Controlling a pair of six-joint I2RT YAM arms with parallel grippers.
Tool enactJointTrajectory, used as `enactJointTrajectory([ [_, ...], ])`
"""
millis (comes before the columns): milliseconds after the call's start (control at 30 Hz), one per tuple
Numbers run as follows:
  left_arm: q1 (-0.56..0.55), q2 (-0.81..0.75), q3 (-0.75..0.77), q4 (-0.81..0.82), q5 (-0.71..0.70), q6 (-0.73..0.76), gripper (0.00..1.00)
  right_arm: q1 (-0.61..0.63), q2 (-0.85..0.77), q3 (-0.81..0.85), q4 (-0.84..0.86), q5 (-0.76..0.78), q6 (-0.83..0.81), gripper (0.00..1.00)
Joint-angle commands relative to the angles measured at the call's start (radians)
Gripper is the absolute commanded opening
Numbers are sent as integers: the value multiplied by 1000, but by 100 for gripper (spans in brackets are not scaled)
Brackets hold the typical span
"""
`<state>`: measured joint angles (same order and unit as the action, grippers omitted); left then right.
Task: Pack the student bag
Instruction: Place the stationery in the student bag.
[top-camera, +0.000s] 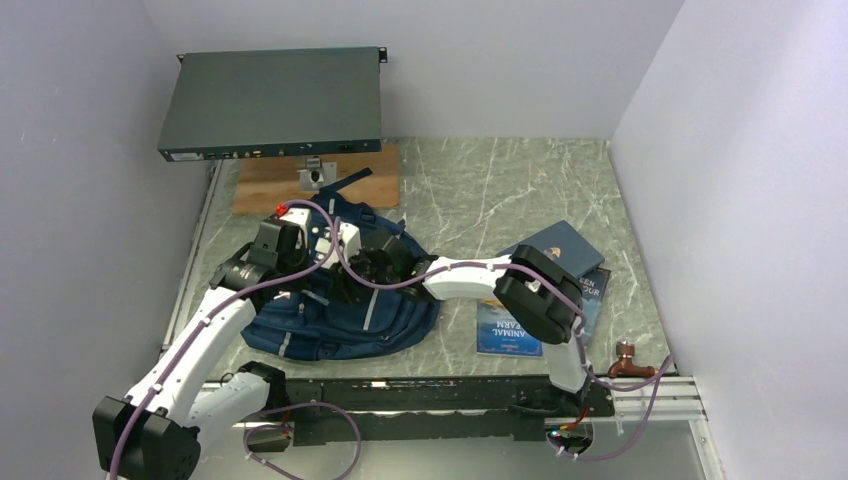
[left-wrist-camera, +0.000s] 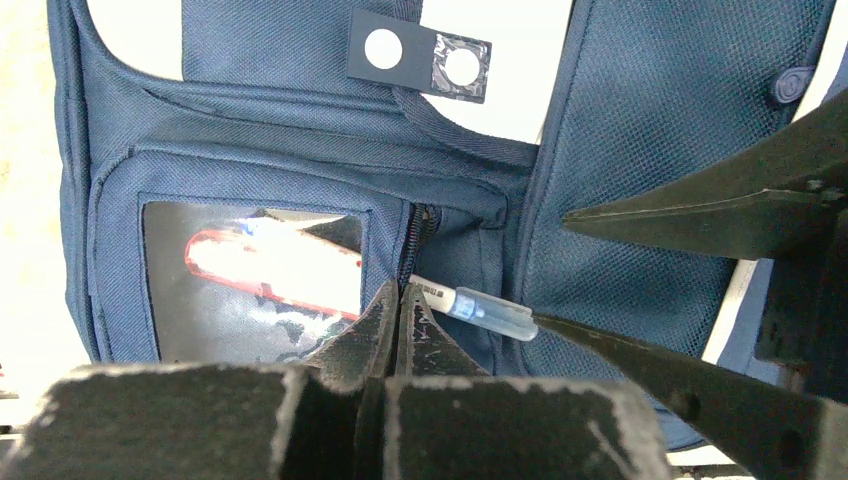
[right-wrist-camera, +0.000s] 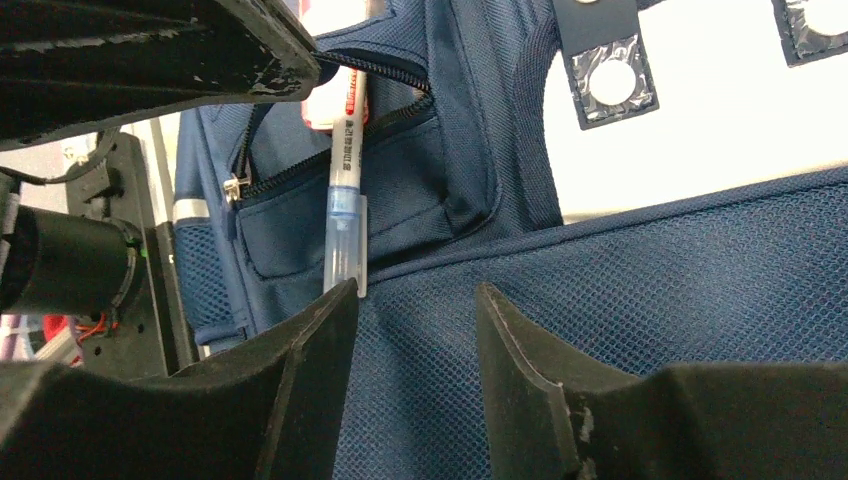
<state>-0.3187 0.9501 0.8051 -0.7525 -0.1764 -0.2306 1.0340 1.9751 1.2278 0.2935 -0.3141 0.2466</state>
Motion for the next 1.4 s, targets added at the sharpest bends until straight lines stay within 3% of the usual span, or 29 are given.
enactJointTrajectory([
  [0,-6,-25,24,75,22,-5,0,8,13,-1,31,17,-39,47],
  [333,-6,-7,24,74,24,-6,0,24,83,92,38,4,-51,38],
  [500,-6,-6,23,71,18,-7,0,20,-12,48,-47,148,-50,42],
  [767,-5,9,29,76,28,-1,0,26,-126,-77,6,109,-18,45],
  [900,-5,4,26,77,27,-1,0,52,-76,-47,24,42,-40,44],
  [1100,-5,7,28,76,29,0,0,77,7,35,4,58,-71,43],
  [1233,-5,0,25,78,33,-1,0,77,44,68,-5,125,-92,35],
  [1367,-5,-1,25,79,37,-2,0,77,70,106,5,196,-105,15],
])
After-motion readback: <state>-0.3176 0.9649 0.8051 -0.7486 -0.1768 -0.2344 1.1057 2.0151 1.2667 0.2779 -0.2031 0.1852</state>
